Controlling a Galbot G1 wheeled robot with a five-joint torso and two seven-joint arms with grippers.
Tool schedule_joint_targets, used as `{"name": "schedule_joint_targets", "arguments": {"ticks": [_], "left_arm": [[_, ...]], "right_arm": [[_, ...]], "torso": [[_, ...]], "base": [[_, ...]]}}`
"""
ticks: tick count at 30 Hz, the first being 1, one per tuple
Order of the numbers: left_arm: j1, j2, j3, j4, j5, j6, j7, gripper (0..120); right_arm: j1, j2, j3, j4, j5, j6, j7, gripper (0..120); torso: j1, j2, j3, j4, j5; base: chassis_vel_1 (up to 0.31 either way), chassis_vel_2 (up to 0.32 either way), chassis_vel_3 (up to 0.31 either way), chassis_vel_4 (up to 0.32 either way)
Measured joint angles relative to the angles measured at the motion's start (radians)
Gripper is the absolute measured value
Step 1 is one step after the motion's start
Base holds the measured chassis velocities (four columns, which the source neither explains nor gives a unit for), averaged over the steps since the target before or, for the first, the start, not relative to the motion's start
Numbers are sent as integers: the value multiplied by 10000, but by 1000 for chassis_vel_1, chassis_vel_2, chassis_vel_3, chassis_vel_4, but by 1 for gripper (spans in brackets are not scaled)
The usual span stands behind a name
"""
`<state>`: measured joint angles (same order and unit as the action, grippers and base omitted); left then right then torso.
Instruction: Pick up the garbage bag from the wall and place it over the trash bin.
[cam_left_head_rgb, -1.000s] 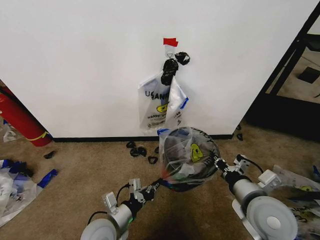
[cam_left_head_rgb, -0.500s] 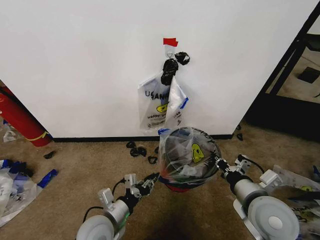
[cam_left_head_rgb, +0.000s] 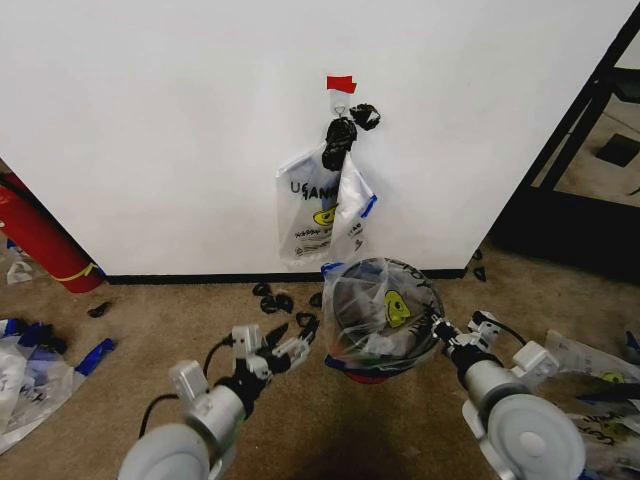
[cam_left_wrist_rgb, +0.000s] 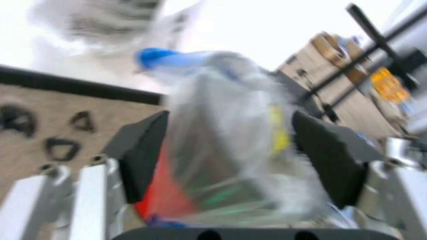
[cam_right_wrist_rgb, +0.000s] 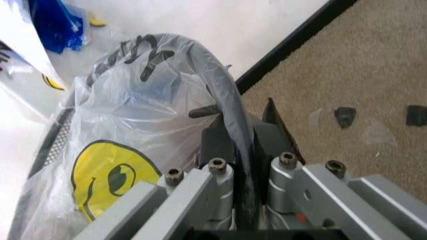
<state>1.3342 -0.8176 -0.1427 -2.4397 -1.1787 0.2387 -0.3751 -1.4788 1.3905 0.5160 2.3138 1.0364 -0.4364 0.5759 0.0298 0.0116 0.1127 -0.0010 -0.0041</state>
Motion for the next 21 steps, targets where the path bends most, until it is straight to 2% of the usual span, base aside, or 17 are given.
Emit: {"name": "schedule_joint_targets", "arguments": {"ticks": [4,6,7,9,12,13,16,18,19,20,21], "left_arm": [[-1818,733,591,-456,-1260,1501,-1030,53],[-2736,1067,981,-448,-1648,1975,-1417,45],[-2736,1067,981,-448,-1648,1975,-1417,45],[-3943,1163,1737,-209,-2047,2265,-1861,37],[-5976,807,3212,446,-2575,2508,-2537,24],[-5976,807,3212,446,-2575,2508,-2537,24],[-7661,233,4759,1214,-2974,2686,-3075,9],[-8455,-185,5473,1717,-3196,2887,-3475,4],[-8731,-373,5704,1905,-3297,2984,-3636,0],[-8731,-373,5704,1905,-3297,2984,-3636,0],[-9090,-642,5970,2159,-3428,3147,-3850,0]], "right_arm": [[-51,232,-348,-128,-1209,427,-375,1],[-64,393,-478,-179,-1599,591,-508,1],[-64,393,-478,-179,-1599,591,-508,1],[-67,483,-548,-263,-1855,703,-594,1],[-16,511,-613,-416,-2173,814,-641,1],[-16,511,-613,-416,-2173,814,-641,1],[29,621,-718,-500,-2642,913,-708,1],[14,664,-745,-544,-2918,975,-752,1],[8,666,-744,-566,-3008,1001,-765,1],[8,666,-744,-566,-3008,1001,-765,1],[2,663,-737,-598,-3104,1030,-790,1]], "torso": [[1,0,1,-2,0],[1,0,1,1,1],[1,0,1,1,1],[1,0,1,3,1],[1,0,1,-5,1],[1,0,1,-5,1],[1,0,1,-4,2],[2,0,2,-1,2],[1,-1,2,-1,2],[1,-1,2,-1,2],[2,-1,2,-3,2]], "base": [[0,0,0,0],[0,0,0,0],[0,0,0,0],[0,0,0,0],[0,0,0,0],[0,0,0,0],[0,0,0,0],[0,0,0,0],[0,0,0,0],[0,0,0,0],[0,0,0,0]]}}
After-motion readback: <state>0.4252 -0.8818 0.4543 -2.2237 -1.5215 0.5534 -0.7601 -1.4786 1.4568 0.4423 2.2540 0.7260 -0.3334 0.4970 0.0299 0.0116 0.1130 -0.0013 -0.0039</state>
